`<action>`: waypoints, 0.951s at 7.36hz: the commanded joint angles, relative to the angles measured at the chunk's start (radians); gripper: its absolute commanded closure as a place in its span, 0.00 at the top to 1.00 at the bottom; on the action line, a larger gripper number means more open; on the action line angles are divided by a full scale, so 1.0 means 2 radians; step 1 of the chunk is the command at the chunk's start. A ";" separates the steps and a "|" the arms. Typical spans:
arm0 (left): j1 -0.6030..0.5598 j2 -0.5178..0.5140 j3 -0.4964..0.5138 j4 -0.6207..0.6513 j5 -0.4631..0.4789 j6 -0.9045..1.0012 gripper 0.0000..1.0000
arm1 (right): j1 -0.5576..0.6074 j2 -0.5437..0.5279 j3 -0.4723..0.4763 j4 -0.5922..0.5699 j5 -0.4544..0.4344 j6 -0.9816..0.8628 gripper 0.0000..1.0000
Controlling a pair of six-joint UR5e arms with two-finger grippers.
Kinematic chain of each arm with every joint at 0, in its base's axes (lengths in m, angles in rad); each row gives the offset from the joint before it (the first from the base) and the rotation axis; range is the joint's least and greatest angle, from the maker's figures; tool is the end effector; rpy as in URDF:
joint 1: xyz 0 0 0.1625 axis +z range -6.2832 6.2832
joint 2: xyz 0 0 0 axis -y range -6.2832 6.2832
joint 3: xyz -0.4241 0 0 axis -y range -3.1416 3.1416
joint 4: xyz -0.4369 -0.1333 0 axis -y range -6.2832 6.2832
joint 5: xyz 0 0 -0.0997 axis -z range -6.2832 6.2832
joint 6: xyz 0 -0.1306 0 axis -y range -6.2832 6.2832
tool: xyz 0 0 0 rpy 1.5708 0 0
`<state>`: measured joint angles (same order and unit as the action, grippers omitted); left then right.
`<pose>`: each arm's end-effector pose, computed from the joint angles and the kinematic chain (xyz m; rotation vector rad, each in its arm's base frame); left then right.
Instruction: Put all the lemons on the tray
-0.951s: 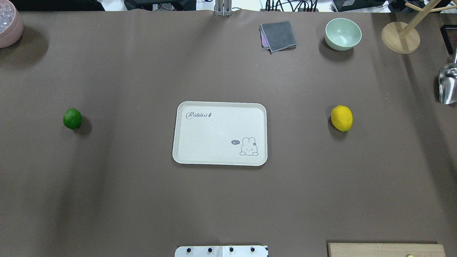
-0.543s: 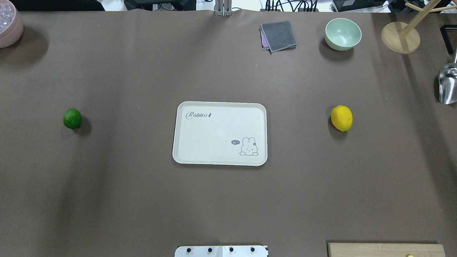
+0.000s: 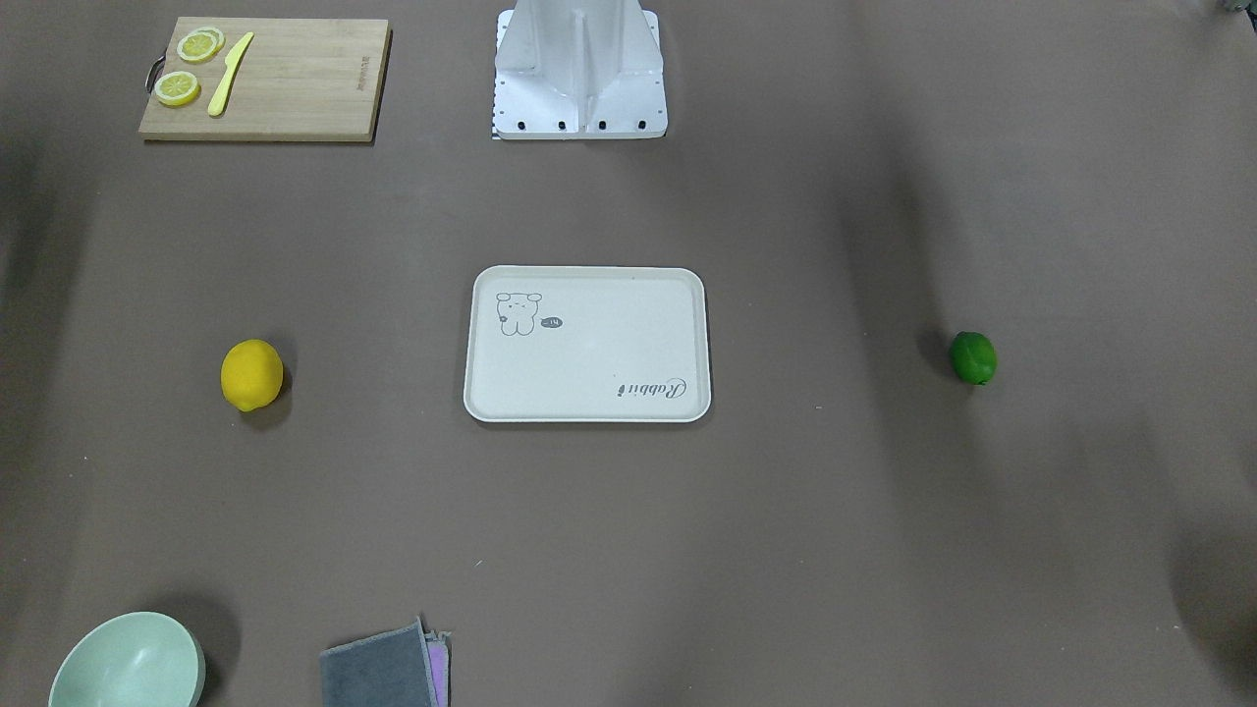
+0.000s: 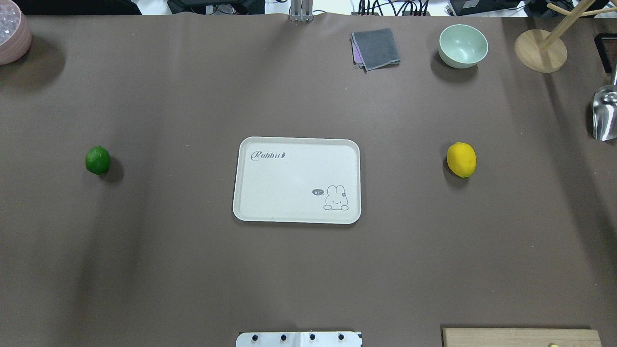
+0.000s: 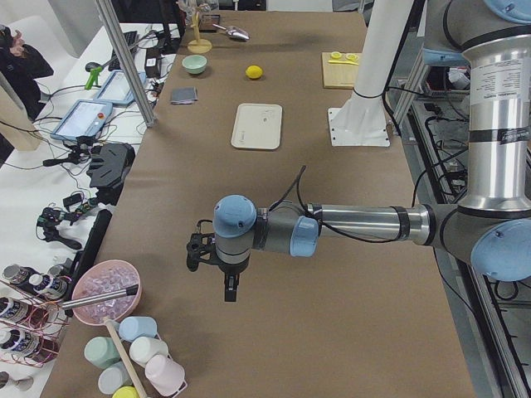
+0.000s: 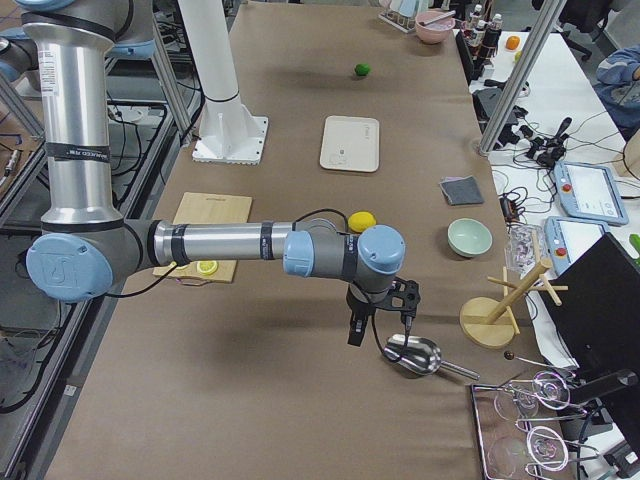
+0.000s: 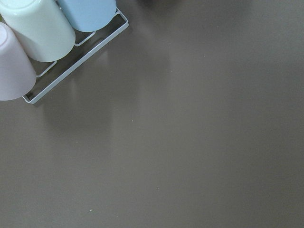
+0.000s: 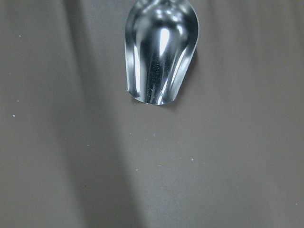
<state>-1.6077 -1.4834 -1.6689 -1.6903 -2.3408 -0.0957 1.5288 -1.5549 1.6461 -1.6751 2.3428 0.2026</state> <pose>-0.0612 -0.5090 0.6603 0.1011 0.7723 -0.0757 0.0195 -0.5416 0.6416 -0.1066 -0.7655 0.1576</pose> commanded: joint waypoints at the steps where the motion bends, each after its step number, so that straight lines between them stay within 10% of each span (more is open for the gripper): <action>1: 0.000 0.000 0.005 0.001 -0.001 -0.001 0.98 | -0.030 0.026 0.001 0.001 0.014 0.037 0.98; 7: 0.024 -0.025 -0.001 0.005 -0.047 -0.004 0.98 | -0.161 0.133 -0.012 0.002 0.019 0.169 0.98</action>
<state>-1.5945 -1.5054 -1.6744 -1.6866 -2.4119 -0.1016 1.2642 -1.3289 1.6240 -1.6730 2.3819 0.4890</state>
